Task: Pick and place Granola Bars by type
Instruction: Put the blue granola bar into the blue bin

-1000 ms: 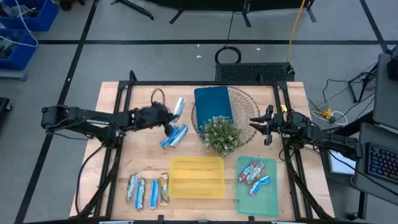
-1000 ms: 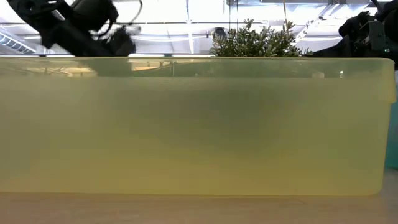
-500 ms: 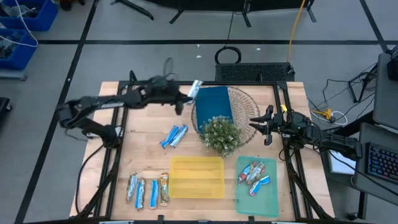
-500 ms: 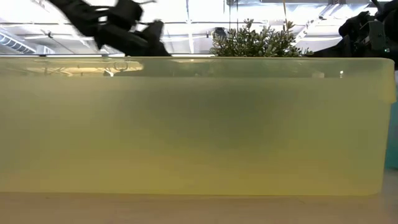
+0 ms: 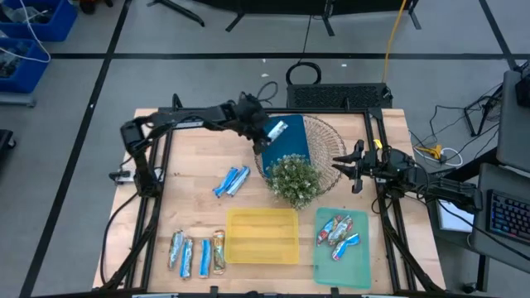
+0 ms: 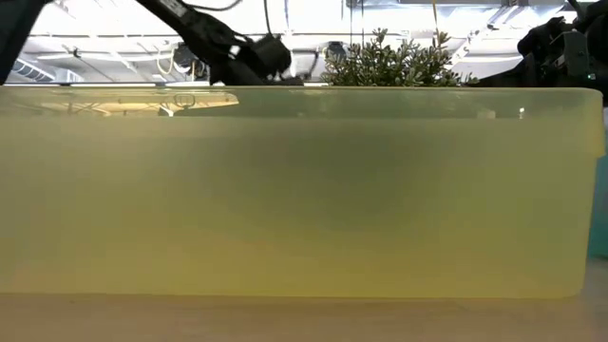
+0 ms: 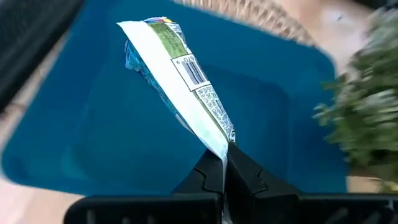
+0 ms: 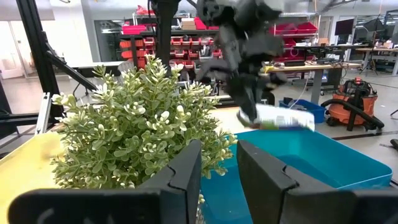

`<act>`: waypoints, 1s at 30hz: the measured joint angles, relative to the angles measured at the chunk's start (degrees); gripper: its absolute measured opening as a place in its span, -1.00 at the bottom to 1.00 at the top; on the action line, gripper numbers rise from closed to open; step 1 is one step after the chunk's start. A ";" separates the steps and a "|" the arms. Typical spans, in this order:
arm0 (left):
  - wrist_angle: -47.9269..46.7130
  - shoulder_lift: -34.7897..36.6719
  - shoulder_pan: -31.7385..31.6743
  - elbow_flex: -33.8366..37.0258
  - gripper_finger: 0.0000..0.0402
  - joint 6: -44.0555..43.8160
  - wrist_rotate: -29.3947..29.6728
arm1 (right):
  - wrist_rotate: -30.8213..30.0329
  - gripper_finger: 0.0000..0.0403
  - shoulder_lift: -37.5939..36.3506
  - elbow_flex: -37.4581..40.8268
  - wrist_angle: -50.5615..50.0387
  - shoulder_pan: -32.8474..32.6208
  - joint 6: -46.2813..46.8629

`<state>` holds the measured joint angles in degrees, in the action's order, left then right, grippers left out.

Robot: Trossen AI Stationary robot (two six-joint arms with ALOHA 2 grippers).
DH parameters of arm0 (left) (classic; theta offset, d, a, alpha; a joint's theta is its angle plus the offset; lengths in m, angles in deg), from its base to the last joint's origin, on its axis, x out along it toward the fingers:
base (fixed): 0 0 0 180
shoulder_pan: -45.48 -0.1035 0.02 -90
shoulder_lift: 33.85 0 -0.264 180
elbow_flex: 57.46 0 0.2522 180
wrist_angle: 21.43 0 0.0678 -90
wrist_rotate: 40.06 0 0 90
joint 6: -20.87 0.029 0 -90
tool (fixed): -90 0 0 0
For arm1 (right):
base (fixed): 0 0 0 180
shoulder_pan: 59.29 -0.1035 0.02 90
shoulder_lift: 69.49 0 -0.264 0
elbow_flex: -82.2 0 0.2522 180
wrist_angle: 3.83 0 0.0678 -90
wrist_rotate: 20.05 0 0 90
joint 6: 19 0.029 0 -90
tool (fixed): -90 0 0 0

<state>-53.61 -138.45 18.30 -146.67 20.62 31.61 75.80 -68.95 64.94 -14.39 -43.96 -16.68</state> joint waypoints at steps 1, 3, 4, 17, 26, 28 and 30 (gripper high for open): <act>0.21 -1.01 -0.02 -0.32 -0.98 -0.02 0.06 | 0.00 -0.54 0.00 0.01 0.00 0.00 0.00; 0.57 -2.76 -0.07 -0.92 -0.98 -0.02 0.33 | 0.00 -0.54 0.00 0.01 0.00 0.00 0.00; 0.76 -3.55 -0.07 -1.17 -0.98 -0.01 0.59 | 0.00 -0.54 0.00 0.01 0.00 0.00 0.00; 3.08 -4.33 0.08 -1.30 -0.59 -1.84 5.35 | 0.00 -0.54 0.00 0.00 0.00 0.00 0.00; 3.60 -4.35 0.20 -1.28 -0.56 -0.88 5.35 | 0.00 -0.54 0.02 0.00 0.00 0.00 -0.01; 2.93 -3.66 0.13 -1.26 -0.56 -0.22 5.35 | 0.00 -0.54 0.01 0.01 0.00 0.00 0.00; 1.76 -2.22 0.15 -1.26 -0.55 1.02 5.38 | 0.00 -0.54 0.01 0.00 0.00 0.00 0.00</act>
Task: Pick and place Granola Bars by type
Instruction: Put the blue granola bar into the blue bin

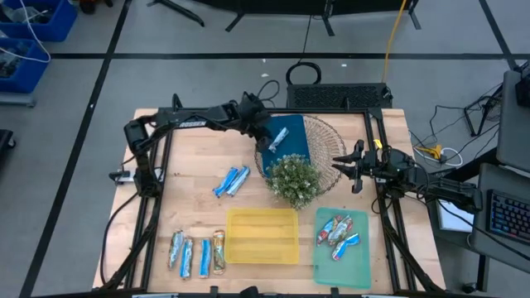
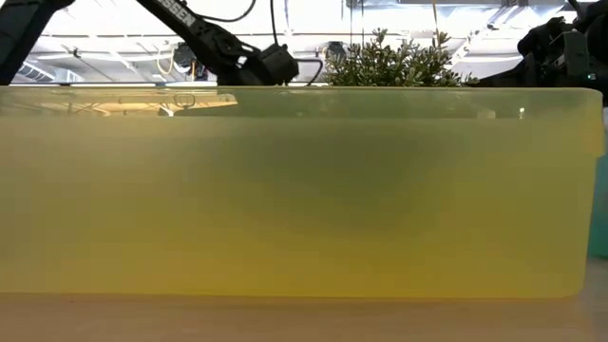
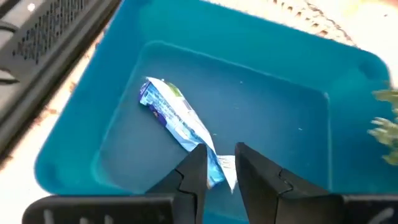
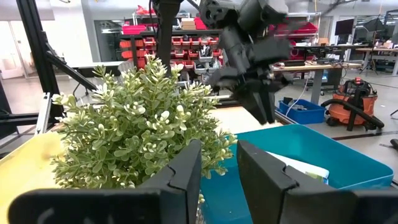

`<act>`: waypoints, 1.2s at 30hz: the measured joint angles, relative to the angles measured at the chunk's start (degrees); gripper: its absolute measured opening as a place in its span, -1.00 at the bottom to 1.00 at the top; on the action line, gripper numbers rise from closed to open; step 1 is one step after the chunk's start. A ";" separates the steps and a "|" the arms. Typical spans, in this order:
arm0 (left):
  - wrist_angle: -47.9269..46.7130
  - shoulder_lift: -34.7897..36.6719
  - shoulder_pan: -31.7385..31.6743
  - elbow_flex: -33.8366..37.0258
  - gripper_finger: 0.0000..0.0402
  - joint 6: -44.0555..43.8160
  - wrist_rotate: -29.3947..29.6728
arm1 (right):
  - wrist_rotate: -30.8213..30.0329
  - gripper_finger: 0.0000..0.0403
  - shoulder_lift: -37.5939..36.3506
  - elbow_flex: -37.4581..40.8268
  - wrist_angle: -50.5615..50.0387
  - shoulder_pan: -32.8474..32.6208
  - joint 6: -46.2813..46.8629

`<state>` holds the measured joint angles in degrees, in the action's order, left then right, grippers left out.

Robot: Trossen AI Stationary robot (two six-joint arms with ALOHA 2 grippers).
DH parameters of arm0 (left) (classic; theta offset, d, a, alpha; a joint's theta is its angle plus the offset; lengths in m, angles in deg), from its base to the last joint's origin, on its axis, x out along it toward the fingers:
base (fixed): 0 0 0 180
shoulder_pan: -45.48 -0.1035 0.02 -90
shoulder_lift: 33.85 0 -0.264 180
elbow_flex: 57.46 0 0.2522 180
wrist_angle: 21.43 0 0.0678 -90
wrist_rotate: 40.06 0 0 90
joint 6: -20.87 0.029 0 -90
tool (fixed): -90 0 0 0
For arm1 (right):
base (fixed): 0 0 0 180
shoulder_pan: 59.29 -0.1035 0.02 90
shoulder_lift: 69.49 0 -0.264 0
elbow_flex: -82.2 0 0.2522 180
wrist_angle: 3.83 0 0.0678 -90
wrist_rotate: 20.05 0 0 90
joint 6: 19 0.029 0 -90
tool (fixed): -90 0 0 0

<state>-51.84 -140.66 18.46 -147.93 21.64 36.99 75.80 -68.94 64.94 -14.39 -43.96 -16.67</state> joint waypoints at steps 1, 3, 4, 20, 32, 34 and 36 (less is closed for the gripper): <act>-0.55 0.95 0.00 0.00 -0.55 0.27 0.49 | 0.00 -0.54 0.01 0.00 0.00 0.00 0.00; -2.15 3.56 0.04 0.02 -0.55 -0.62 2.48 | 0.00 -0.54 -0.01 0.01 0.00 0.00 0.00; -2.50 4.90 0.04 0.02 -0.55 -1.44 3.97 | 0.00 -0.54 0.00 0.00 0.00 0.00 0.00; 6.16 32.45 5.65 21.83 -0.55 -0.42 2.42 | 0.15 -0.54 0.01 0.01 0.00 0.00 0.00; 12.17 50.16 10.74 50.01 -0.55 -31.46 -0.17 | 0.19 -0.54 0.01 0.01 0.00 0.00 -0.01; 9.92 50.69 11.63 52.13 -0.55 -34.23 -0.55 | 0.18 -0.54 0.01 0.01 0.02 0.00 0.00; 7.85 50.63 12.64 53.68 -0.55 -36.20 -0.50 | 0.17 -0.54 0.03 0.01 0.00 0.00 0.00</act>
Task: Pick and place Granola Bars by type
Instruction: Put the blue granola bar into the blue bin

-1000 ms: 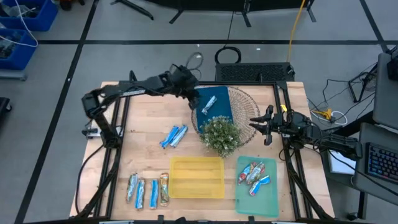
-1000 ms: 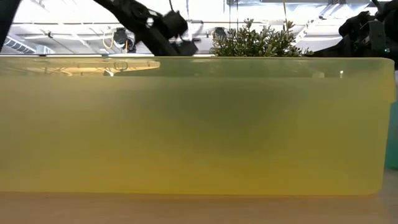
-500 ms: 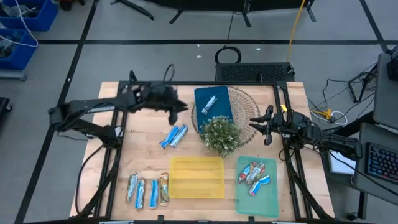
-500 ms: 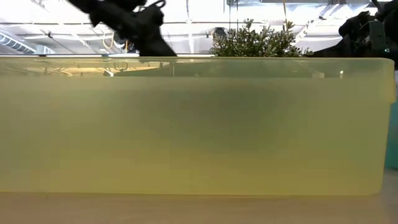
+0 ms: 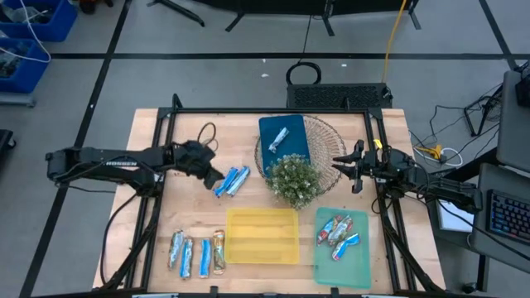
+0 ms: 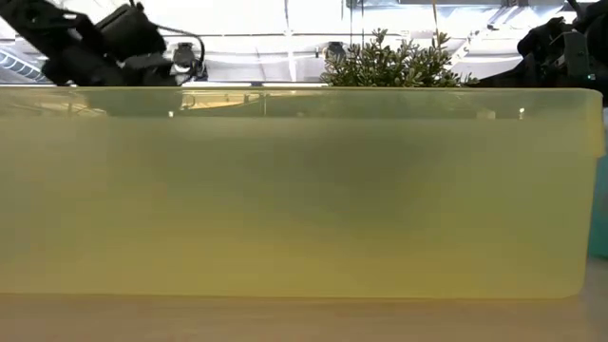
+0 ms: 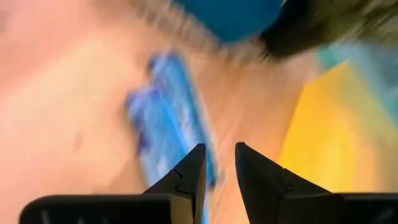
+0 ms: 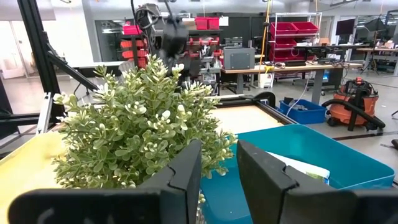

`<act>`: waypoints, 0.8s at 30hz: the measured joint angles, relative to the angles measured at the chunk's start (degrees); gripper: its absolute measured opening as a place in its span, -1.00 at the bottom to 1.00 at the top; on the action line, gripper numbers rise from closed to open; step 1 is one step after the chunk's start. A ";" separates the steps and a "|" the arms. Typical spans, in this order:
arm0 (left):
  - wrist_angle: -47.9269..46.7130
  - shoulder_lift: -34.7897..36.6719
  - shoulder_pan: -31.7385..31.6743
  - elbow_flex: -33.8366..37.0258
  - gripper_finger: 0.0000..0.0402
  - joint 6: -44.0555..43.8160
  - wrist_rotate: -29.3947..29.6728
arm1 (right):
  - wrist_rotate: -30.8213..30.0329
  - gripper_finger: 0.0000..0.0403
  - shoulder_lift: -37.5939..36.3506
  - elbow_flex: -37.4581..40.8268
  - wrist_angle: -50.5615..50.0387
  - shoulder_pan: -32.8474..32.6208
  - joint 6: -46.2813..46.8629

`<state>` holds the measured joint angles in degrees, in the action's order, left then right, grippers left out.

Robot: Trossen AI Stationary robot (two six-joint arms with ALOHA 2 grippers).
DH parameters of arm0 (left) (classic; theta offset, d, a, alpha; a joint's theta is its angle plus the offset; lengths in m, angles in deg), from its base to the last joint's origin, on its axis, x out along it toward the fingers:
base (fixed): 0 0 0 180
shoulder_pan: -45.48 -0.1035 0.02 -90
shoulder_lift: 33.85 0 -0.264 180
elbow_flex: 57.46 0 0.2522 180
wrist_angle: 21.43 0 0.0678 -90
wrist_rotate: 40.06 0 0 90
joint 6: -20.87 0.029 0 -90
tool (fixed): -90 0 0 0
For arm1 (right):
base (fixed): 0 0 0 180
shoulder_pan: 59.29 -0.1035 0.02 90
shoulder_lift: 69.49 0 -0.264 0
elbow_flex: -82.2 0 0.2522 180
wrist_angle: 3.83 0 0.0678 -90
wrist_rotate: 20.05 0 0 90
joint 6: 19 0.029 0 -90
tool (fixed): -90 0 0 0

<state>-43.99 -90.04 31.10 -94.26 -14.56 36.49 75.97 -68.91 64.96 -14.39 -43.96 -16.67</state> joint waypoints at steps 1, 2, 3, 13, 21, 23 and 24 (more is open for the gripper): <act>-1.46 0.00 0.42 0.67 -0.55 -0.63 -0.01 | 0.02 -0.54 0.00 0.00 0.02 0.00 0.00; -2.57 -0.02 0.79 1.28 -0.55 -1.22 -0.04 | 0.01 -0.54 0.00 -0.01 0.01 0.00 0.00; -2.84 -0.04 1.11 1.80 -0.55 -1.93 -0.02 | 0.01 -0.54 0.00 0.00 0.01 0.00 -0.01; -3.04 -0.04 4.08 2.98 -0.55 -4.94 1.05 | 0.02 -0.54 0.00 -0.01 0.00 0.00 0.00; -3.29 -0.87 5.13 2.98 -0.48 -2.29 1.91 | 0.02 -0.54 0.00 -0.01 0.01 0.00 0.00; -3.22 -1.65 5.30 2.98 -0.41 -2.04 3.88 | 0.02 -0.54 0.00 0.00 0.01 0.00 0.00; -3.61 -1.77 5.44 3.00 -0.36 -2.30 4.88 | 0.02 -0.54 0.00 -0.02 0.00 0.00 0.00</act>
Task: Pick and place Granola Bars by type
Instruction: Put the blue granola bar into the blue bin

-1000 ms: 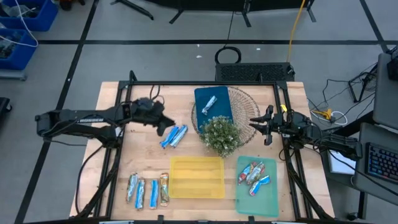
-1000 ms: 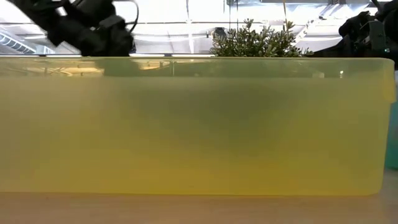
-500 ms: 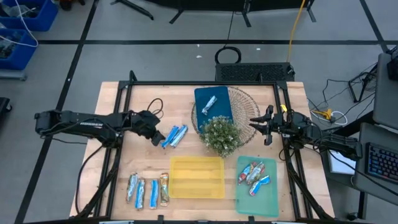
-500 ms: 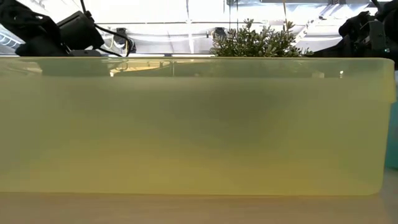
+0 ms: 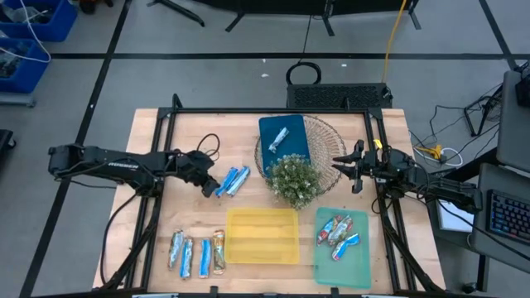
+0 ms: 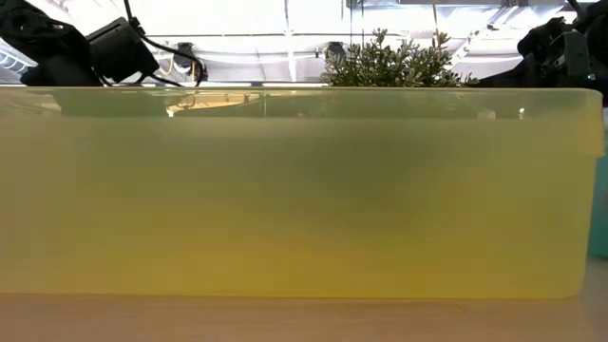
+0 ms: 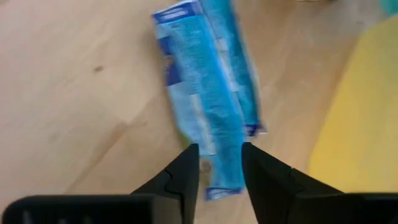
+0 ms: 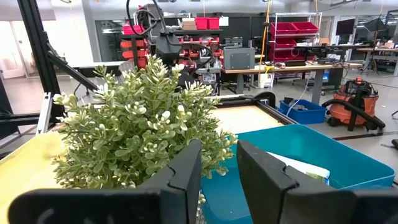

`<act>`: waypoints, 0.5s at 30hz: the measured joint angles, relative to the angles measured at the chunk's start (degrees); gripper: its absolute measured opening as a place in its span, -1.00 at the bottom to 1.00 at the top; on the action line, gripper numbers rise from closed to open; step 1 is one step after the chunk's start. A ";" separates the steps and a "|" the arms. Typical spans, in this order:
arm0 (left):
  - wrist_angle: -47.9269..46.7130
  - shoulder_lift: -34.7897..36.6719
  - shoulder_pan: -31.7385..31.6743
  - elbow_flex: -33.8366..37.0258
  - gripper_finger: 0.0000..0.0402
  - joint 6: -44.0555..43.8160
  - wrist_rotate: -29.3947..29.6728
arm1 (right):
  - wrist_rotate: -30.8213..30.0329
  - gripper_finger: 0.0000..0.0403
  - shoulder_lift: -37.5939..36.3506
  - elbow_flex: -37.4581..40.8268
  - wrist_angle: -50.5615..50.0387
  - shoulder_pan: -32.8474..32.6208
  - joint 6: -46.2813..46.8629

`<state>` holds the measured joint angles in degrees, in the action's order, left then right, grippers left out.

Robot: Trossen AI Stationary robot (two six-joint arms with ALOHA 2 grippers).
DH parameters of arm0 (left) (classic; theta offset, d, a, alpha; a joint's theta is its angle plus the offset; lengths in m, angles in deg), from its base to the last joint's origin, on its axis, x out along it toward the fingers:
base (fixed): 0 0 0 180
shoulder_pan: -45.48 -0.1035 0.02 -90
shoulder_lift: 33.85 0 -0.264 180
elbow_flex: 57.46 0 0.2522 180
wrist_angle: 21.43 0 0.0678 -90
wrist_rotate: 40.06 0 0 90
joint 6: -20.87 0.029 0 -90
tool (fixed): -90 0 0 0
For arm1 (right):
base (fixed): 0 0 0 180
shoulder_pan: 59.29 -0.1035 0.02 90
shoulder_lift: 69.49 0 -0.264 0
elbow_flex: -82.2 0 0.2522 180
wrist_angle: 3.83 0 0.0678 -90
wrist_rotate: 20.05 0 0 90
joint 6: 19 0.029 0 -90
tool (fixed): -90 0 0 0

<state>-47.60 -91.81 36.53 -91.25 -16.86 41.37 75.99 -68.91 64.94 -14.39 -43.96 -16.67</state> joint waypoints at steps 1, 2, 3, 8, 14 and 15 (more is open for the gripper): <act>0.04 -0.14 0.09 0.02 -0.32 -0.20 0.54 | 0.00 -0.54 0.00 0.01 0.00 0.00 0.00; 0.74 -0.72 0.15 -0.01 -0.28 -0.20 0.58 | 0.00 -0.54 0.00 0.00 0.02 0.00 0.00; 0.98 -1.40 0.15 -0.05 -0.24 -0.28 0.52 | 0.00 -0.54 0.00 0.00 0.01 0.00 0.00; 0.77 -5.53 0.13 -0.01 -0.10 -3.10 -0.57 | 0.00 -0.54 0.00 0.02 0.00 0.00 0.00; 3.59 -9.93 0.09 -0.01 -0.05 -3.59 -2.83 | 0.00 -0.54 0.00 0.02 0.00 0.00 -0.01; 4.22 -10.41 0.09 -0.05 -0.05 -3.59 -3.22 | 0.00 -0.54 0.00 0.02 0.00 0.00 0.00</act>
<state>-43.38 -102.22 36.62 -91.30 -20.45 38.15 75.99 -68.91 64.96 -14.39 -43.96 -16.67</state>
